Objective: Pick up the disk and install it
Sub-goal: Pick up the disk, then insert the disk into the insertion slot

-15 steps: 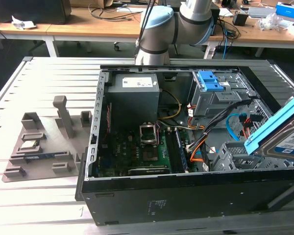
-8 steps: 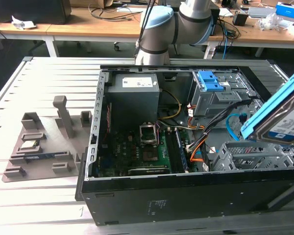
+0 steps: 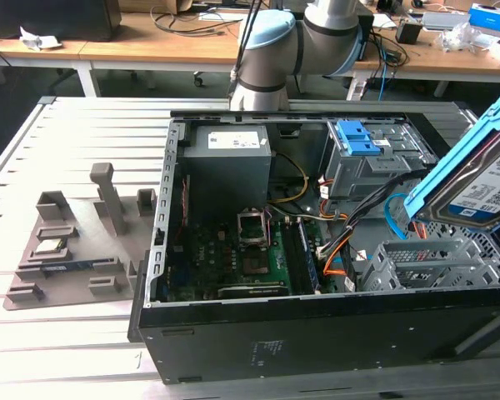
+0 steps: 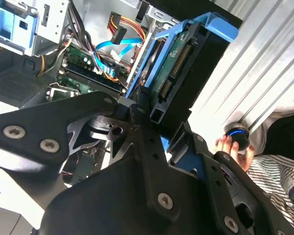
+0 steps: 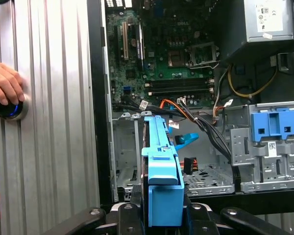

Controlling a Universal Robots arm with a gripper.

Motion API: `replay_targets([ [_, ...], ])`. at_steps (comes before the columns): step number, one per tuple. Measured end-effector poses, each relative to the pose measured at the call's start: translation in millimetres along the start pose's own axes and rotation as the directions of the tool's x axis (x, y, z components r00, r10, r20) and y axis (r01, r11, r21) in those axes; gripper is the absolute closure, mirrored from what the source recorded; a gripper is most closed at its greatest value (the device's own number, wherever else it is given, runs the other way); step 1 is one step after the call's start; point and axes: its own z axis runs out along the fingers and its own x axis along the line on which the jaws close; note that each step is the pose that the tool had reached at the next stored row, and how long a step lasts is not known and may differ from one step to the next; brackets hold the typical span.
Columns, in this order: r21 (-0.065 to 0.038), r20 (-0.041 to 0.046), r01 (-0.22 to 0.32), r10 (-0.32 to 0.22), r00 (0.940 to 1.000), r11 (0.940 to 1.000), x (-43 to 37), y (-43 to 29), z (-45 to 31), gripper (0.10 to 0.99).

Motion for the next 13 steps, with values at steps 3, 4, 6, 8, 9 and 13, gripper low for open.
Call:
replay_targets([
  [3,0.000,0.0000,0.000,0.000,1.0000,1.0000,-0.3,-0.1,0.0,0.718],
  [4,0.000,0.0000,0.000,0.000,1.0000,1.0000,-0.3,-0.1,0.0,0.718],
  [6,0.000,0.0001,0.000,0.000,1.0000,1.0000,-0.3,-0.1,0.0,0.718],
  [8,0.000,0.0000,0.000,0.000,1.0000,1.0000,-0.4,-0.1,0.0,0.718],
  [9,0.000,0.0000,0.000,0.000,1.0000,1.0000,-0.4,-0.1,0.0,0.718],
  [13,0.000,0.0001,0.000,0.000,1.0000,1.0000,-0.6,-0.1,0.0,0.718],
])
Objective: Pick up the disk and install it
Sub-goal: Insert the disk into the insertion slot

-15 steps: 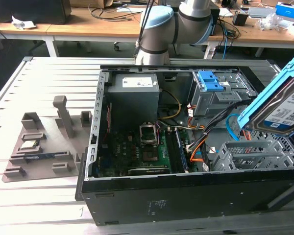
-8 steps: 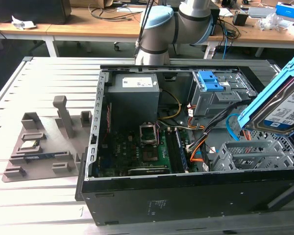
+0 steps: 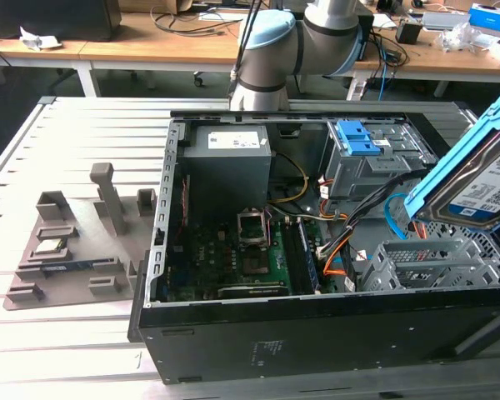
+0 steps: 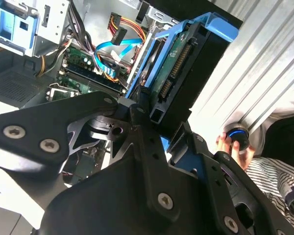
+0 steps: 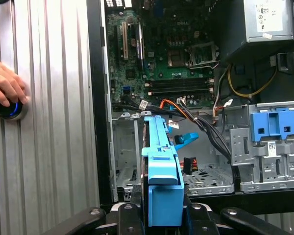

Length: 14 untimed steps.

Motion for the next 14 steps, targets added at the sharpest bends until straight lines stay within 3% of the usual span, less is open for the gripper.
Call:
replay_targets([
  [4,-0.001,-0.0011,0.000,0.000,1.0000,1.0000,-3.4,-23.5,1.4,0.718],
  [6,-0.001,-0.0042,0.000,0.000,1.0000,1.0000,-3.7,-28.9,5.5,0.718],
  [8,-0.001,-0.0080,0.001,-0.001,1.0000,1.0000,-4.2,-35.2,14.1,0.718],
  [14,-0.001,-0.0080,0.003,-0.003,1.0000,1.0000,-3.5,-24.2,22.1,0.718],
])
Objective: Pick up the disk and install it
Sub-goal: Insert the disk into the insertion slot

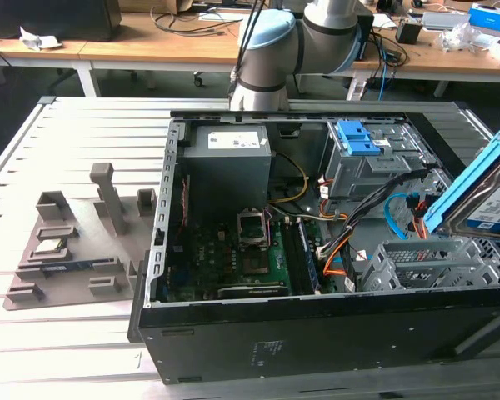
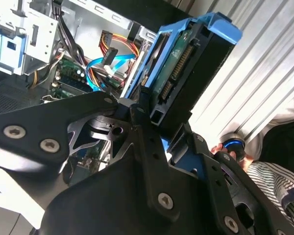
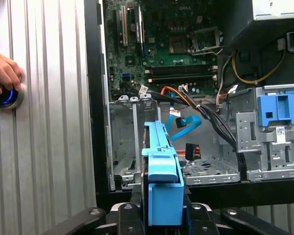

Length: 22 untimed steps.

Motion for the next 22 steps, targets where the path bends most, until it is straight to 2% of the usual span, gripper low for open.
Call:
replay_targets([
  [8,0.000,0.0000,0.000,0.000,1.0000,1.0000,1.0,19.5,7.5,0.718],
  [10,0.000,-0.0001,0.000,0.000,1.0000,1.0000,1.5,28.5,12.0,0.718],
  [14,0.000,0.0000,0.000,0.000,1.0000,1.0000,1.7,34.0,18.4,0.718],
  [22,0.000,-0.0002,0.000,0.000,1.0000,1.0000,3.9,39.5,27.8,0.718],
])
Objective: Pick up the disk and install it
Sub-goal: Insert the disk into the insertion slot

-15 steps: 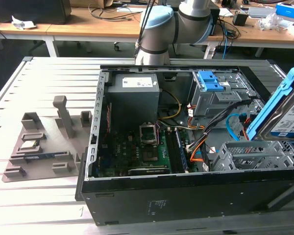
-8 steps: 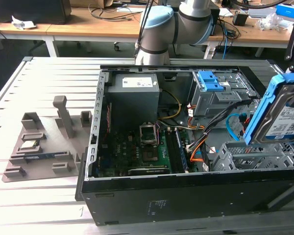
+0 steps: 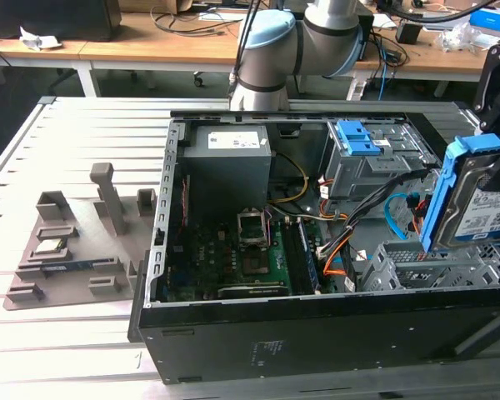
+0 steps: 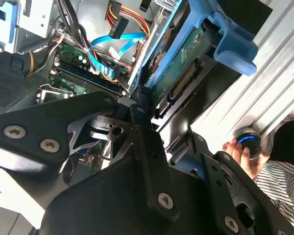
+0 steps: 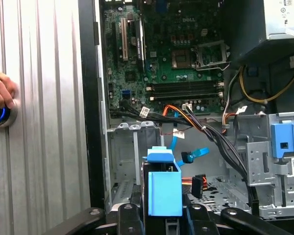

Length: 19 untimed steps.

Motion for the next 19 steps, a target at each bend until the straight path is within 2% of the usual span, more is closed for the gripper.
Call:
replay_targets([
  [7,0.000,0.0005,0.000,0.000,1.0000,1.0000,0.6,0.0,5.2,0.718],
  [9,0.001,-0.0001,0.000,0.000,1.0000,1.0000,0.7,2.8,5.8,0.718],
  [11,0.004,-0.0001,0.000,0.000,1.0000,1.0000,0.9,6.3,4.0,0.718],
  [13,0.011,0.0002,0.000,0.000,1.0000,0.9999,1.2,11.4,-2.8,0.718],
  [14,0.012,0.0007,0.000,0.000,1.0000,0.9999,1.4,14.1,-3.6,0.718],
  [19,0.013,0.0002,0.000,0.000,1.0000,0.9999,1.5,15.8,-5.3,0.718],
])
